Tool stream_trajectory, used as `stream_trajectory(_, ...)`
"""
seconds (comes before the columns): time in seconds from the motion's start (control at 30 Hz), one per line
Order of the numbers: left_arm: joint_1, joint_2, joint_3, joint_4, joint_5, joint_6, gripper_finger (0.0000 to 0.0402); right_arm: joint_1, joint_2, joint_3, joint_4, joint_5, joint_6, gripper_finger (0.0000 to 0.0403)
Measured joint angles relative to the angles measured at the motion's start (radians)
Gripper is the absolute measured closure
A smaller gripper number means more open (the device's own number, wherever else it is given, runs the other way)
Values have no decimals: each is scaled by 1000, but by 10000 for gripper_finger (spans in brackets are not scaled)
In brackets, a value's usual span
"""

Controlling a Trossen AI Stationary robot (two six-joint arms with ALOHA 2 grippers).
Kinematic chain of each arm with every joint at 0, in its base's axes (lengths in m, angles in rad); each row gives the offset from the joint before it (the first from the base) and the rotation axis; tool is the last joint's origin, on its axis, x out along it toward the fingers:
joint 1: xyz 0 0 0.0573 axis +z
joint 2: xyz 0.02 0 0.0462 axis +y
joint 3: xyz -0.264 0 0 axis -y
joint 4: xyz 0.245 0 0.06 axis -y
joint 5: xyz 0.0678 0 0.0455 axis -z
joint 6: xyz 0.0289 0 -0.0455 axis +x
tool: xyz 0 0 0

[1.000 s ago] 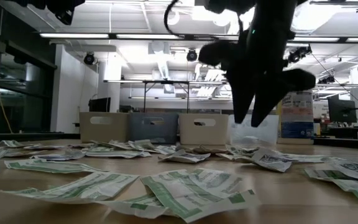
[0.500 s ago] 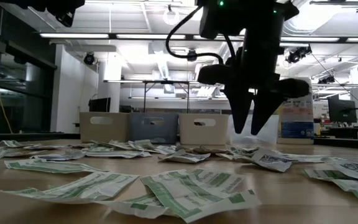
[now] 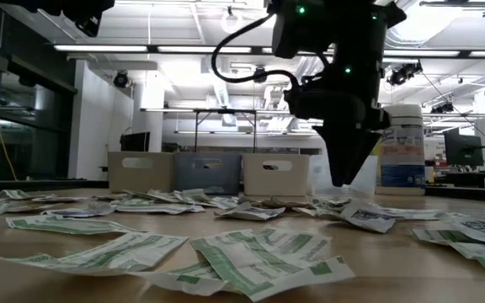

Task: Pick & Place First Aid Supplies
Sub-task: Put the orange ointment pack into the gray bin

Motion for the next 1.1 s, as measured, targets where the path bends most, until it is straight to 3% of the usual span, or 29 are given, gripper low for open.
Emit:
stream_trajectory(0.2,0,2,0,-2,-32,-26,291,28,0,0,-1,23,-100,259)
stream_trajectory(0.63,0,26,0,-21,-23,-13,291,78,-1,-5,31,-5,-88,259)
stream_trajectory(0.83,0,26,0,-24,-20,-11,291,153,-73,-120,113,19,116,259)
stream_trajectory(1.1,0,55,0,-14,-67,-21,291,262,-251,-236,282,259,445,277)
